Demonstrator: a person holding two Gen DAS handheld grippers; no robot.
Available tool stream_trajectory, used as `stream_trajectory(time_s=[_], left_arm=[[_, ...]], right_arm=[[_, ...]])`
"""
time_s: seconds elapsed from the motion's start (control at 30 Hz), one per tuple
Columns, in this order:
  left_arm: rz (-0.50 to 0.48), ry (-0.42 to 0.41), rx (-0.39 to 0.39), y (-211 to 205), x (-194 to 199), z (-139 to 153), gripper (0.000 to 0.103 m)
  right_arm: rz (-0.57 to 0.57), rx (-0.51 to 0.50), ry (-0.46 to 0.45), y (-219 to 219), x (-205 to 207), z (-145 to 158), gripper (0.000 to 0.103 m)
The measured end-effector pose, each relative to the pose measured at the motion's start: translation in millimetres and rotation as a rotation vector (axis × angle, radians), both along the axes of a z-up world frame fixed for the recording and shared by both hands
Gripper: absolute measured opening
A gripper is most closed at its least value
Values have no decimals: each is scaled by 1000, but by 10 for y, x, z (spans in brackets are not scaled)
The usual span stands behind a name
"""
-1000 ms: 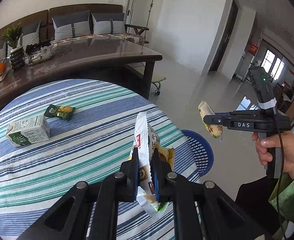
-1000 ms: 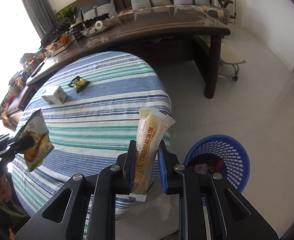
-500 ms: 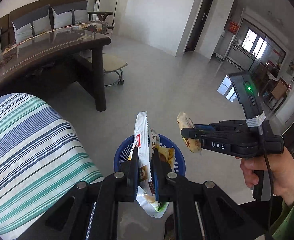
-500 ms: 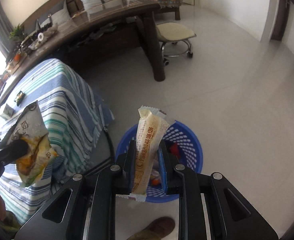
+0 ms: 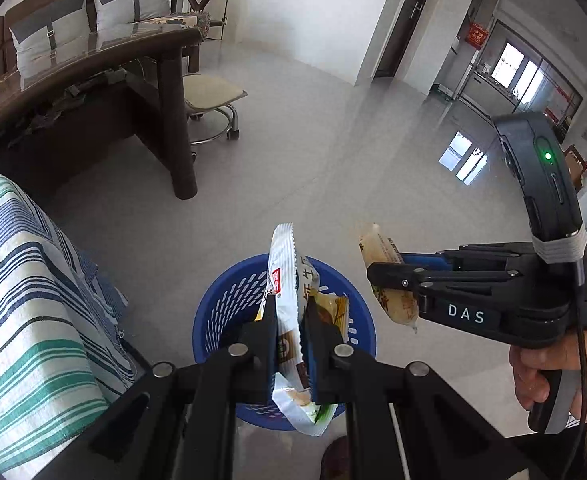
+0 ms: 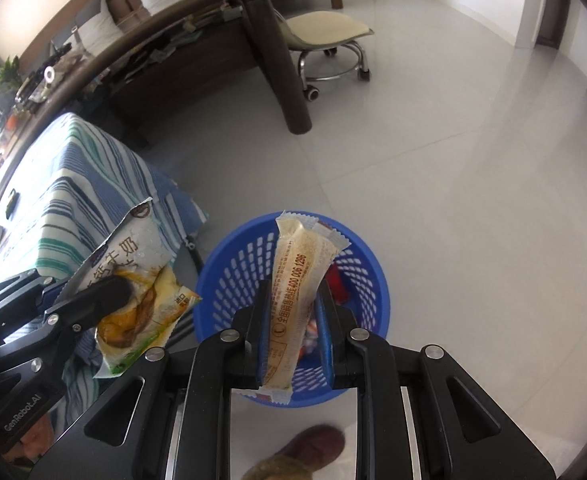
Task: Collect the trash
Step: 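Carry snack and bread bag to the blue wastebasket and open both tools, then move both open tools back over the table toward the milk carton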
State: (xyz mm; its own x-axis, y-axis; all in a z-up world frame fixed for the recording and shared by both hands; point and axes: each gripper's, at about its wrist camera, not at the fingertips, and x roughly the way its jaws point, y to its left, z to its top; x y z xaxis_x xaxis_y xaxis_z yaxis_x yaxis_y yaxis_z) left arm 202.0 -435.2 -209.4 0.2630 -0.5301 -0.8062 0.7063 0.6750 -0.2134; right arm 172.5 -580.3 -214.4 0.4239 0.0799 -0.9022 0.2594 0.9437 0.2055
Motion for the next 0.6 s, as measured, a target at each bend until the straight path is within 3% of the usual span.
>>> stream_trajectory(time_s=[0.17, 0.2, 0.23, 0.27, 0.3, 0.43, 0.5, 0.6], left_arm=[[4, 2, 27, -148, 76, -155, 15], [9, 10, 18, -180, 103, -190, 17], [15, 20, 13, -207, 135, -221, 33], [26, 26, 13, -225, 163, -248, 57], [41, 23, 5, -224, 177, -247, 63], [59, 27, -25, -157, 169, -134, 63], [59, 5, -37, -74, 109, 3, 63], [42, -44, -56, 114, -51, 258, 63]], right_arm=[[-12, 17, 16, -89, 48, -118, 20], [-16, 24, 18, -105, 60, -142, 25], [-22, 32, 18, -123, 61, -167, 26], [-30, 45, 18, -142, 65, -189, 35], [-38, 56, 22, -155, 60, -206, 47], [-55, 45, -4, -166, 2, -123, 56], [-68, 13, -39, -169, -55, -8, 71], [-96, -47, -99, -172, -139, 227, 80]])
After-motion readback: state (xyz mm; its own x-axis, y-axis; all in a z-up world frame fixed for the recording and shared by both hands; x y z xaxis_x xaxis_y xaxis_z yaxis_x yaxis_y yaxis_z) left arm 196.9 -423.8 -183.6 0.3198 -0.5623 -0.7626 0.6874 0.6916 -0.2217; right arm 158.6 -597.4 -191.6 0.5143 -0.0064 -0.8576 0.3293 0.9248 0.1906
